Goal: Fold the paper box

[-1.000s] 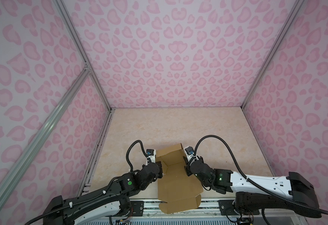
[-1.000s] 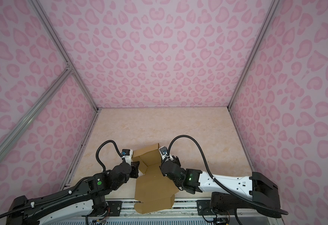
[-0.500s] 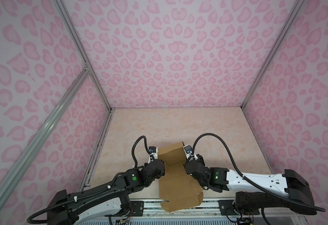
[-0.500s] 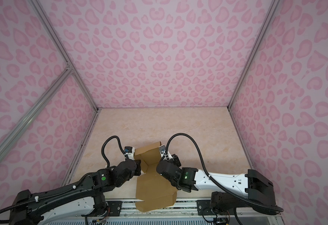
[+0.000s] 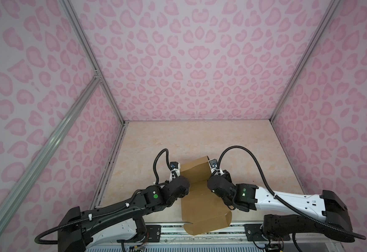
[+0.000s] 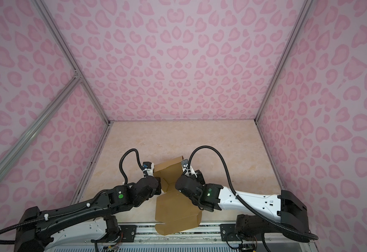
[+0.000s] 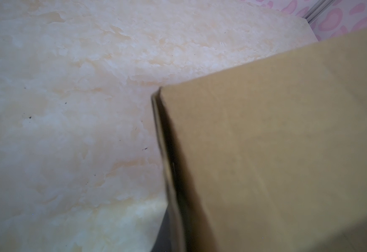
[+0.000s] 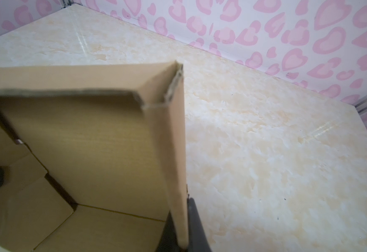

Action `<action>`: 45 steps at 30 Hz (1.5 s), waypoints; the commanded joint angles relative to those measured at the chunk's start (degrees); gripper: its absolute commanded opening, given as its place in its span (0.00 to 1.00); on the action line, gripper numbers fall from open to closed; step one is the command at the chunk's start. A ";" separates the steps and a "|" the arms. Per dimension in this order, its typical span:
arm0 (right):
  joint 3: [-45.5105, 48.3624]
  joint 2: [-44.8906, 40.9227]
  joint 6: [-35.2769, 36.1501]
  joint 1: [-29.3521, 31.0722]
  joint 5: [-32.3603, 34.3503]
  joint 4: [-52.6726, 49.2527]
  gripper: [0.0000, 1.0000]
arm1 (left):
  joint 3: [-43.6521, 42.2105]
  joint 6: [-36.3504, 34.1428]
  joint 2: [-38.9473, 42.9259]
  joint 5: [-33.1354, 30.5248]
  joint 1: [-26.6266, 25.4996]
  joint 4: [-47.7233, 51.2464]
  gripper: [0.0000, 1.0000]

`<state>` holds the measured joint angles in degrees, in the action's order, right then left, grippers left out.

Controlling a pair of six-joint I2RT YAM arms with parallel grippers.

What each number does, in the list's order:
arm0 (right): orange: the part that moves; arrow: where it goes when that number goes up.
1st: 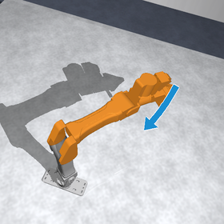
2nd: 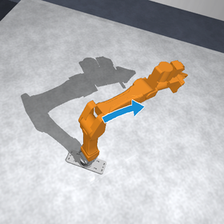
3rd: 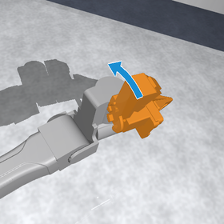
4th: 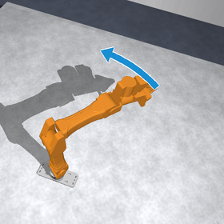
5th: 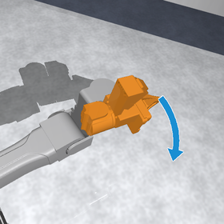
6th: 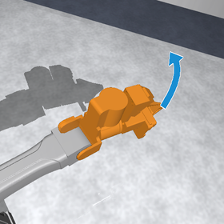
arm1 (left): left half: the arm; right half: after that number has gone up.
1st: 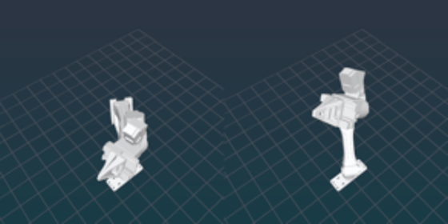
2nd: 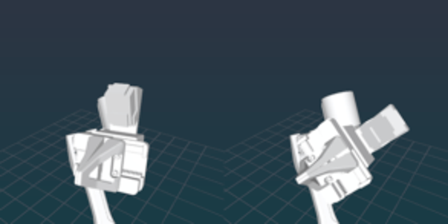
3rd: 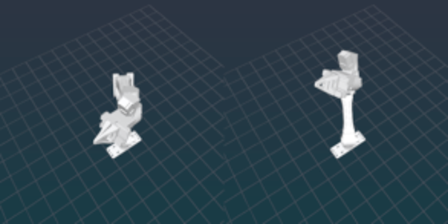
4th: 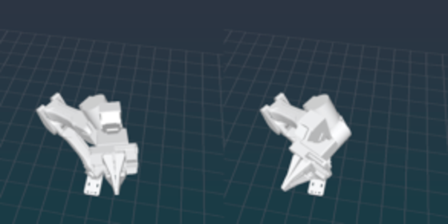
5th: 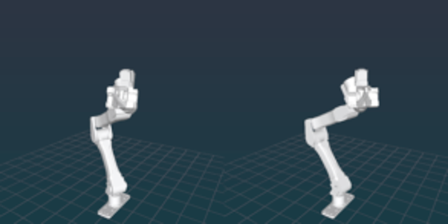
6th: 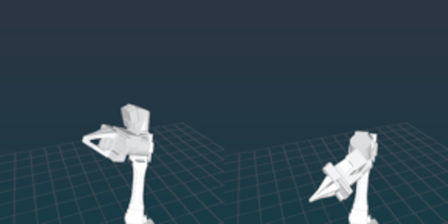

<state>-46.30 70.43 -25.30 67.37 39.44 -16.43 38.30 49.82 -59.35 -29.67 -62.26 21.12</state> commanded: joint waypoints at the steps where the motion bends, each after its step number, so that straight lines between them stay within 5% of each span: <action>1: -1.18 -0.03 -0.15 -1.07 1.18 -4.16 0.00 | 1.13 1.18 -1.75 -0.74 0.03 3.74 0.04; 13: -0.18 -2.13 0.25 -4.38 -6.02 -5.96 0.00 | 5.22 2.13 -6.38 -0.65 0.07 4.63 0.04; 17: 1.69 -2.67 0.26 -5.12 -9.70 -2.39 0.08 | 6.12 1.95 -6.22 -0.65 0.03 4.63 0.04; 37: 4.80 -3.37 0.14 -6.86 -12.23 3.39 0.26 | 6.52 2.17 -5.44 -1.09 0.03 5.24 0.04; 45: 4.56 -2.14 0.67 -6.77 -11.59 3.33 0.25 | 6.16 2.17 -5.25 -1.35 0.03 5.33 0.04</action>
<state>-41.58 67.85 -24.84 60.62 26.15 -13.21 44.25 51.77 -65.01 -30.00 -62.26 25.93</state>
